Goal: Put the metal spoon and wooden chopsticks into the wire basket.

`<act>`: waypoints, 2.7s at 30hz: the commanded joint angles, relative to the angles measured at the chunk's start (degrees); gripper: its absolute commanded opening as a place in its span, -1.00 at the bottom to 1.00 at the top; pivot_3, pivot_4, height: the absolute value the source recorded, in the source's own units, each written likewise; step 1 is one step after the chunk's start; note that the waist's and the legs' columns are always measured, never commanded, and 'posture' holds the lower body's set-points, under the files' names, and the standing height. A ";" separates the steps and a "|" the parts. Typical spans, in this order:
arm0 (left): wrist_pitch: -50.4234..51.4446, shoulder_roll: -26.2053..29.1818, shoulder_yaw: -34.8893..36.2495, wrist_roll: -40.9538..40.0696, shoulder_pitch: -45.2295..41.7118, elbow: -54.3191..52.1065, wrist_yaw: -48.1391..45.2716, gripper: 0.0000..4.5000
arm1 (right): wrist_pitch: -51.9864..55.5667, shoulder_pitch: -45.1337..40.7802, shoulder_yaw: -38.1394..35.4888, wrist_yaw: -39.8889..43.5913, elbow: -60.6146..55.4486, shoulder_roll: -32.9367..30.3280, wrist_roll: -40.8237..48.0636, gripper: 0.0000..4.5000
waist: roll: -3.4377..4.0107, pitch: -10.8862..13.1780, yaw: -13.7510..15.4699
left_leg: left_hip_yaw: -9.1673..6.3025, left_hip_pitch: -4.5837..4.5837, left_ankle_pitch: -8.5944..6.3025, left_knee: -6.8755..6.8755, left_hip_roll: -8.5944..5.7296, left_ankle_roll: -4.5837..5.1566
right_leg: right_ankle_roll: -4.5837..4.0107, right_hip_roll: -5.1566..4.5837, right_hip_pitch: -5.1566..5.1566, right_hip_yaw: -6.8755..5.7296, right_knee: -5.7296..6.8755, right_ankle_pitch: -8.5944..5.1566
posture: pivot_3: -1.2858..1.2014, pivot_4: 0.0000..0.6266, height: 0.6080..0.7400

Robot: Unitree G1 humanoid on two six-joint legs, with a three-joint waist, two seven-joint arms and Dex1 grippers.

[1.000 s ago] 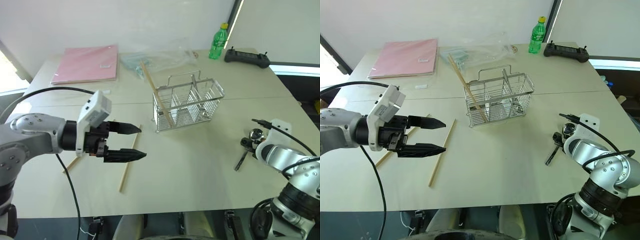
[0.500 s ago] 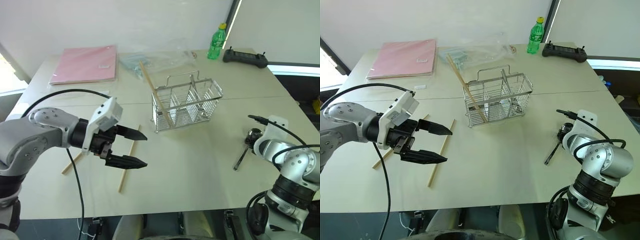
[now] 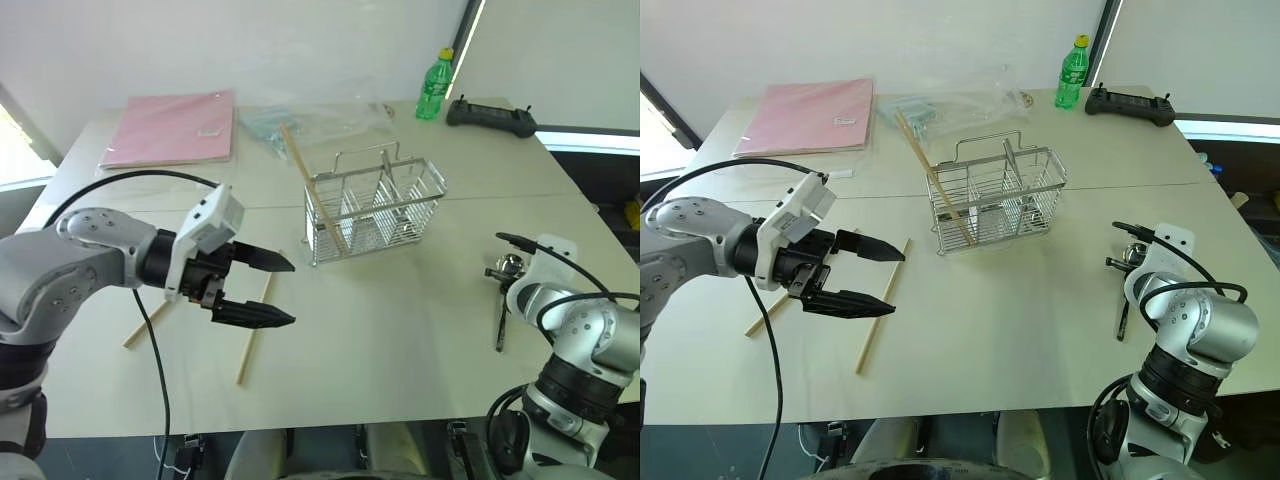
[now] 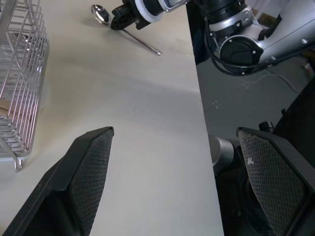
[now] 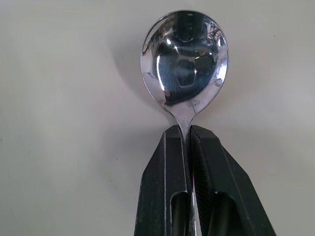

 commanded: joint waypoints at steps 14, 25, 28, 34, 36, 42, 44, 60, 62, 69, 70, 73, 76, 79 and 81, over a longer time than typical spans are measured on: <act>-2.81 -1.30 -0.38 3.63 -2.71 2.15 -2.95 0.87 | -2.25 4.61 3.01 7.06 -5.57 -3.03 -4.53 -0.95 | 0.05 0.03 0.15 | -0.02 -0.05 0.00 -0.08 -0.01 0.00 | 0.04 -0.01 -0.06 0.00 -0.02 -0.02 | 0.03 -0.52 0.72; -3.85 -4.61 0.57 6.42 -4.64 5.31 -0.01 0.87 | -26.50 -17.55 -0.14 21.62 -7.85 -13.53 7.23 -0.95 | 0.50 0.40 -0.82 | 0.10 0.03 0.00 -0.08 0.09 0.01 | 0.48 0.03 -0.11 -0.03 0.07 0.02 | 0.03 -0.52 0.72; -4.06 -7.52 1.52 6.62 -7.51 7.63 2.47 0.87 | -30.10 -24.00 3.31 21.88 -3.94 -10.46 9.21 -0.95 | 0.30 0.35 -0.30 | -0.01 0.03 0.00 -0.11 0.19 0.01 | 0.41 0.16 -0.10 -0.08 0.08 0.07 | 0.03 -0.52 0.72; -5.27 -14.60 3.21 9.11 -14.39 14.41 10.96 0.87 | -40.57 -27.32 13.42 20.08 3.87 -1.17 6.87 -0.95 | 0.30 0.36 -0.05 | 0.03 -0.09 0.02 -0.04 -0.02 -0.02 | 0.43 0.00 -0.15 0.04 0.01 0.30 | 0.03 -0.52 0.72; -5.31 -15.79 3.81 9.28 -15.75 15.61 12.29 0.87 | -44.57 -26.75 16.13 20.20 6.33 1.07 5.88 -0.95 | 0.30 0.36 -0.15 | 0.04 -0.15 0.04 -0.06 -0.04 -0.05 | 0.49 -0.01 -0.25 0.07 0.05 0.34 | 0.03 -0.52 0.72; -4.89 -15.51 4.50 9.10 -16.78 15.58 12.59 0.87 | -55.65 -25.13 20.93 21.55 14.24 3.86 2.59 -0.95 | 0.31 0.36 -0.29 | 0.06 -0.16 0.12 -0.14 -0.04 -0.20 | 0.51 -0.01 -0.38 0.12 0.15 0.35 | 0.03 -0.52 0.72; -4.77 -15.02 4.68 9.06 -16.65 15.32 12.38 0.87 | -58.20 -25.05 21.19 21.42 16.65 3.86 1.95 -0.95 | 0.31 0.36 -0.28 | 0.07 -0.16 0.13 -0.13 -0.04 -0.21 | 0.50 -0.01 -0.38 0.13 0.15 0.36 | 0.03 -0.52 0.72; -5.75 -15.09 3.65 9.87 -17.18 16.05 12.12 0.87 | -54.28 -22.02 17.62 19.22 10.77 -0.67 4.92 0.57 | 0.31 0.36 -0.20 | 0.07 -0.06 0.19 -0.04 -0.03 -0.31 | 0.48 0.01 -0.48 0.22 0.62 0.34 | 0.03 -0.52 0.72; -6.07 -15.35 3.33 10.34 -17.49 16.53 11.95 0.87 | -51.70 -22.62 16.22 19.77 9.18 -3.02 6.72 0.57 | 0.30 0.36 -0.12 | 0.07 -0.07 0.19 -0.04 -0.03 -0.31 | 0.48 0.01 -0.47 0.22 0.62 0.34 | 0.03 -0.52 0.72; -8.97 -13.63 3.04 15.84 -19.40 21.00 12.09 0.87 | -26.40 -24.59 10.67 36.33 0.66 -26.07 27.08 0.57 | 0.28 0.40 0.00 | 0.09 -0.10 0.18 -0.06 -0.03 -0.29 | 0.48 0.00 -0.47 0.20 0.57 0.34 | 0.03 -0.52 0.72; -9.29 -12.99 3.23 16.63 -19.66 22.14 11.79 0.87 | -23.31 -23.68 10.12 39.00 -0.48 -29.54 30.20 0.57 | 0.27 0.41 0.02 | 0.08 -0.10 0.15 -0.05 -0.03 -0.24 | 0.48 0.00 -0.45 0.18 0.57 0.33 | 0.03 -0.52 0.72; -12.81 -9.19 2.59 21.24 -20.03 27.30 9.53 0.87 | -14.92 -19.53 5.11 46.47 -4.72 -37.99 43.14 0.57 | 0.19 0.38 -0.22 | 0.11 -0.08 0.02 -0.06 0.00 -0.01 | 0.52 0.02 -0.38 0.14 0.43 0.29 | 0.03 -0.52 0.72; -15.40 -7.15 2.18 24.61 -20.88 32.06 8.06 0.87 | -12.78 -13.77 1.04 51.08 -8.59 -42.49 50.81 0.57 | 0.16 0.40 -0.16 | 0.24 -0.08 0.00 -0.04 0.04 0.03 | 0.53 0.02 -0.34 0.16 0.26 0.30 | 0.03 -0.52 0.72; -17.51 -4.71 0.81 28.38 -20.36 36.84 5.64 0.87 | -12.56 -4.38 -2.51 53.73 -13.58 -44.61 54.39 0.57 | 0.01 0.41 0.15 | 0.26 -0.12 0.00 -0.02 0.05 0.02 | 0.61 0.00 -0.27 0.14 0.11 0.27 | 0.03 -0.52 0.72; -19.55 -2.99 -0.86 31.12 -18.42 38.56 3.57 0.87 | -13.86 0.95 -4.11 54.14 -16.11 -44.48 55.26 0.57 | -0.02 0.39 0.21 | 0.26 -0.12 0.00 0.04 0.04 0.02 | 0.64 -0.01 -0.20 0.14 0.02 0.26 | 0.03 -0.52 0.72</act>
